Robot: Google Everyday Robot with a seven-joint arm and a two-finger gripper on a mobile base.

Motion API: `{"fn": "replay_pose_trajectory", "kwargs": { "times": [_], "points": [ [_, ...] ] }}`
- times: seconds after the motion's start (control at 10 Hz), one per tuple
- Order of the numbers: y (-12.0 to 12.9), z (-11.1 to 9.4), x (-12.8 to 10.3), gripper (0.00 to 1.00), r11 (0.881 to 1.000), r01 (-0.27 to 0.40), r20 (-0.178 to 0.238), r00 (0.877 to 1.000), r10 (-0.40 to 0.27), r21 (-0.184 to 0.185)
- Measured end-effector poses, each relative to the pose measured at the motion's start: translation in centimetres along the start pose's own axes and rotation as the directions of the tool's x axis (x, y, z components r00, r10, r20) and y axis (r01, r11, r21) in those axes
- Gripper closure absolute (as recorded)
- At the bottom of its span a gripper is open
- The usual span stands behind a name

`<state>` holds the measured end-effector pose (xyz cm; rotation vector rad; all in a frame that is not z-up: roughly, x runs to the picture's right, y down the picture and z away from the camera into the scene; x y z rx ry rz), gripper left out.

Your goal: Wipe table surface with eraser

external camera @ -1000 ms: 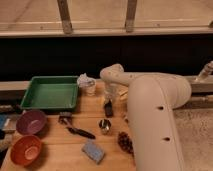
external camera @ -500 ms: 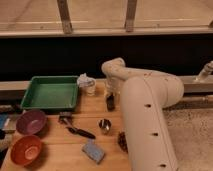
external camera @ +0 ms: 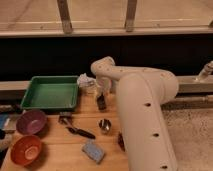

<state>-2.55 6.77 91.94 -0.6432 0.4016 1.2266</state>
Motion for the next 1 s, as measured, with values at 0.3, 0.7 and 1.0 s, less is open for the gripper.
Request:
{"fn": "replay_pose_trajectory", "kwargs": {
  "times": [0.3,0.7,1.0],
  "points": [
    [3.2,0.7,3.4,0.94,0.997,0.074,-0.018,0.997,-0.074,-0.015],
    [0.8,4.2,6.3,0.94,1.000,-0.005,-0.073,0.997,0.007,0.023],
    [0.6,4.0,6.5,0.94,1.000,-0.005,-0.078,0.997,0.007,0.028]
  ]
}}
